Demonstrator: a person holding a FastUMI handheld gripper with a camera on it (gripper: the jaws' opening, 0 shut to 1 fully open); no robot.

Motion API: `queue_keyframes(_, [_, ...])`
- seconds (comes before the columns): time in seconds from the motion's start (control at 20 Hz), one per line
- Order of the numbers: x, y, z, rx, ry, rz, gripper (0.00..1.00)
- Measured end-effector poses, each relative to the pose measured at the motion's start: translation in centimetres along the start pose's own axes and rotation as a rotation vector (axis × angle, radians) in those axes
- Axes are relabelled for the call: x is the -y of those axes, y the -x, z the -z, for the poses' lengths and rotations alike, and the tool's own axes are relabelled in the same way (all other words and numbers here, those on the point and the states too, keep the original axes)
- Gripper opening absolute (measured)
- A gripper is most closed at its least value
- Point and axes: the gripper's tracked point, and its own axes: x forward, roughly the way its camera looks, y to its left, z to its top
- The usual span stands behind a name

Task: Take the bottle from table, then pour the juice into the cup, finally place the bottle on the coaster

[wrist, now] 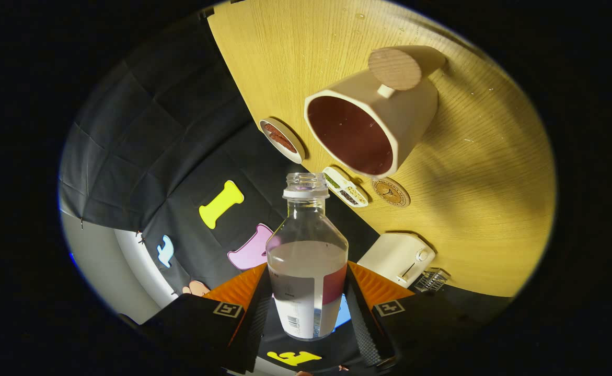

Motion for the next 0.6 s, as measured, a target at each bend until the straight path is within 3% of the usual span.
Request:
queue_keyframes(0.25, [1.5,0.6,1.2,-0.045,0.163,0.053,0.76])
queue_keyframes(0.6, [2.0,1.8,1.4,-0.046,0.732,0.064,0.76])
